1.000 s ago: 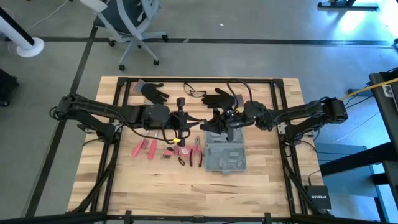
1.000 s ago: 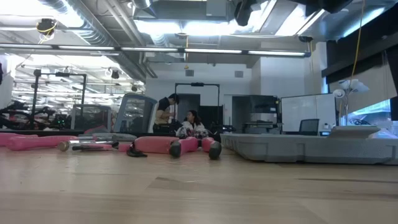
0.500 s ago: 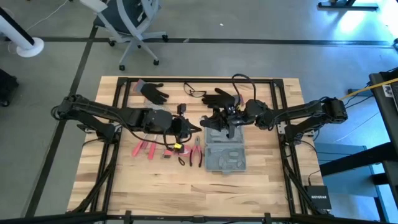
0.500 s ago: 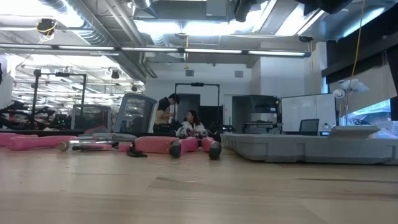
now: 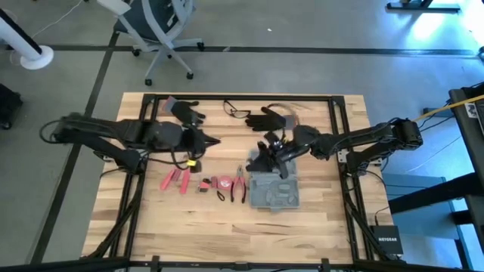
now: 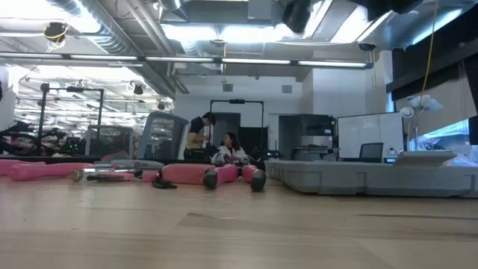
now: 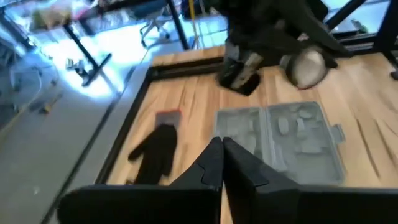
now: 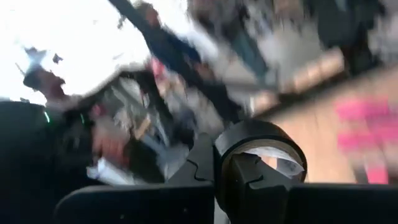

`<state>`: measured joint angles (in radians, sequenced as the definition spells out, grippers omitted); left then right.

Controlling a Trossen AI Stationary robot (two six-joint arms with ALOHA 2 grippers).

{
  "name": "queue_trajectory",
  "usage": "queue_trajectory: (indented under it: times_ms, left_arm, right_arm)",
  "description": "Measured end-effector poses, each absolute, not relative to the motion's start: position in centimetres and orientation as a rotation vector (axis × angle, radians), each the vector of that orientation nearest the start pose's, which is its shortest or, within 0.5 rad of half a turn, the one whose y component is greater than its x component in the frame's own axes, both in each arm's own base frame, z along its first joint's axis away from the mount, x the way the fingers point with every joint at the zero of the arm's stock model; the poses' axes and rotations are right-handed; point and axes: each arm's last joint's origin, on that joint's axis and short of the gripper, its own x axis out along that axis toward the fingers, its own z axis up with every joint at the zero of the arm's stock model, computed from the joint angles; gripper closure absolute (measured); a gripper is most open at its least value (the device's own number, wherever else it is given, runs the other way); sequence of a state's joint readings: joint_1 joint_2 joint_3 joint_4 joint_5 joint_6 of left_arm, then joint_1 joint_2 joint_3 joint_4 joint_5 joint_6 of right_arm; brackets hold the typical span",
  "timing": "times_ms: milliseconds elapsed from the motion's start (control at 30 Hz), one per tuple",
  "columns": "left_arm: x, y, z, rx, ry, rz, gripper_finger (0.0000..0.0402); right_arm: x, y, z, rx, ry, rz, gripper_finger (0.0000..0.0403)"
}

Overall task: Prefit tool cases
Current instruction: Put the black electrical tape into the prefit tool case

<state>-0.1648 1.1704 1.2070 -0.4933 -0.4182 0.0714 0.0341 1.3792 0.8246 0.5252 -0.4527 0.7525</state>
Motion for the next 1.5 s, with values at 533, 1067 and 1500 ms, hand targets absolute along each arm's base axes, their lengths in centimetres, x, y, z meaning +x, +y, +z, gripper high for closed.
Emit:
queue_trajectory:
  times_ms: [533, 1067, 1500]
  left_arm:
    - [25.1, -4.8, 28.2, -0.150, 0.456, 0.239, 0.0401]
    - [25.8, -4.3, 27.6, -0.230, 0.449, 0.272, 0.0401]
    - [25.8, -4.5, 27.5, -0.233, 0.453, 0.262, 0.0401]
  right_arm:
    - [23.4, 9.9, 19.9, 0.780, 1.269, -0.030, 0.0402]
    - [23.8, 12.6, 15.5, 0.789, 1.364, -0.290, 0.0402]
    - [23.5, 11.7, 17.7, 0.866, 1.394, -0.381, 0.0402]
